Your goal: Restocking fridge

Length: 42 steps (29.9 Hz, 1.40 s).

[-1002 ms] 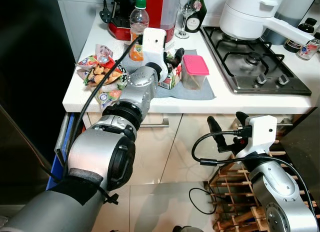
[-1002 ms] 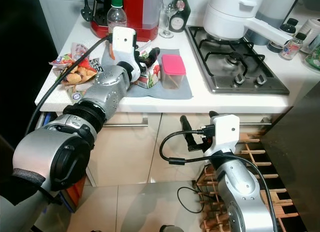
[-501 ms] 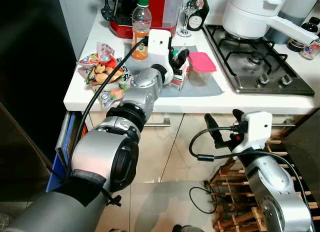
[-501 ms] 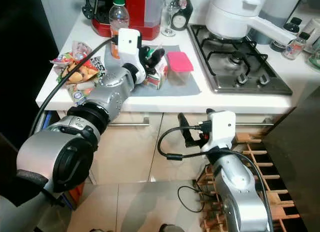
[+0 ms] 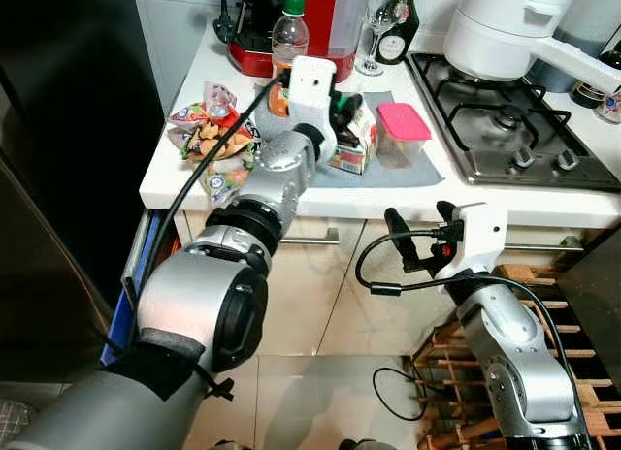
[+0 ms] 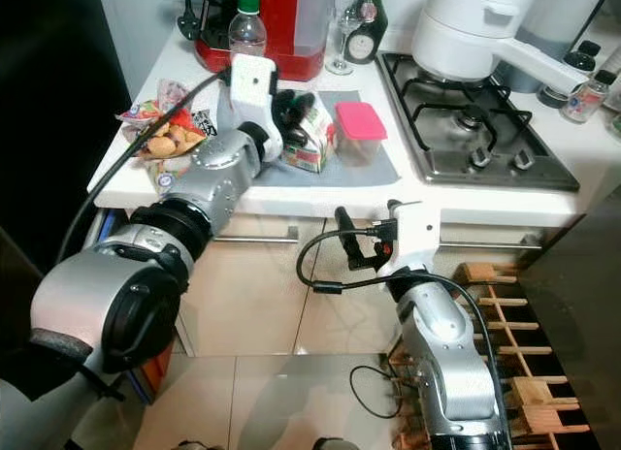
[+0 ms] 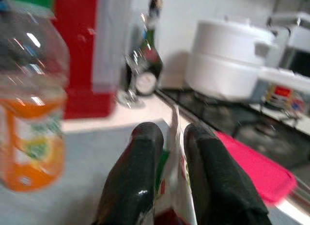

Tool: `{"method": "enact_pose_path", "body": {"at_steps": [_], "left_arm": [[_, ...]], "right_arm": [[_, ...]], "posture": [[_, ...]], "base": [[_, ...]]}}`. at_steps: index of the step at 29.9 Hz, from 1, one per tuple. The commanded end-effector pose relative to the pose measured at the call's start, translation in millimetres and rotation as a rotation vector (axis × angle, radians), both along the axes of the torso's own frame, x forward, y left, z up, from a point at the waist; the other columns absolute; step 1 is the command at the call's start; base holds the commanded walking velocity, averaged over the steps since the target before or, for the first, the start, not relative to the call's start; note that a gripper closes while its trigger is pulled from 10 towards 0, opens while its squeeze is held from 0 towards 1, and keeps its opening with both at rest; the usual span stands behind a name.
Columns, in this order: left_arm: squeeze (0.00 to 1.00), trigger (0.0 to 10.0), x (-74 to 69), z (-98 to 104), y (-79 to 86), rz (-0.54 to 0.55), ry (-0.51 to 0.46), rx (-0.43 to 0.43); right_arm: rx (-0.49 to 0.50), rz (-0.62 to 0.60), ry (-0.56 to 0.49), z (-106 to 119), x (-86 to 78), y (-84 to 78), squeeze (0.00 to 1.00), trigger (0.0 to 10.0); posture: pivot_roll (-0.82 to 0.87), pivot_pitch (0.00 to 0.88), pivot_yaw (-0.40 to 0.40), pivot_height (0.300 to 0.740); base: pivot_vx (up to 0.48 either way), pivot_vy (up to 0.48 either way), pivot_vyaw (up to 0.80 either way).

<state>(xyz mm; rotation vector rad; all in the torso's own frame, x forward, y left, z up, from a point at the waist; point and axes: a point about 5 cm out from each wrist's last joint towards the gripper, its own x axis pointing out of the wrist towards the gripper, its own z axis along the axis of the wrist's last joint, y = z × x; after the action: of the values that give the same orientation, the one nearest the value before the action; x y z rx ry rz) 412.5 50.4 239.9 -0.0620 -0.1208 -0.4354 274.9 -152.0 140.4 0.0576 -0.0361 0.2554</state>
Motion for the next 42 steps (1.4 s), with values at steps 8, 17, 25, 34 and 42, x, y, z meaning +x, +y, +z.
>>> {"method": "enact_pose_path", "body": {"at_steps": [8,17,25,34,42], "left_arm": [[0.00,0.0,-18.2,81.0,-7.0,-0.080,-0.475,-0.002],[0.62,10.0,-19.1,61.5,-12.3,-0.092,-0.414,-0.004],[1.00,10.0,-16.4,57.0,-9.6,-0.076,-0.376,0.038],[1.00,10.0,-2.1,46.2,-16.9,-0.064,-0.175,0.101],[1.00,10.0,-3.2,24.2,-25.7,-0.093,-0.043,0.073]], "right_arm": [[-0.017,-0.118,-0.105,16.9,11.6,-14.2,0.06,10.0],[-0.011,-0.083,-0.111,15.3,20.4,-5.3,0.06,10.0],[-0.003,-0.108,-0.126,17.4,19.5,-8.5,0.06,10.0],[0.019,-0.032,-0.148,20.4,1.6,-10.6,0.05,10.0],[0.049,-0.079,-0.214,33.3,-4.0,-11.7,0.06,10.0]], "posture": [[-0.17,0.000,-0.059,0.740],[-0.14,0.000,-0.073,0.740],[-0.14,0.000,-0.060,0.740],[-0.19,0.000,-0.049,0.740],[-0.22,0.000,-0.028,0.740]], "base": [[0.000,0.000,0.00],[0.000,0.000,0.00],[0.000,0.000,0.00],[0.000,0.000,0.00],[0.000,0.000,0.00]]}}
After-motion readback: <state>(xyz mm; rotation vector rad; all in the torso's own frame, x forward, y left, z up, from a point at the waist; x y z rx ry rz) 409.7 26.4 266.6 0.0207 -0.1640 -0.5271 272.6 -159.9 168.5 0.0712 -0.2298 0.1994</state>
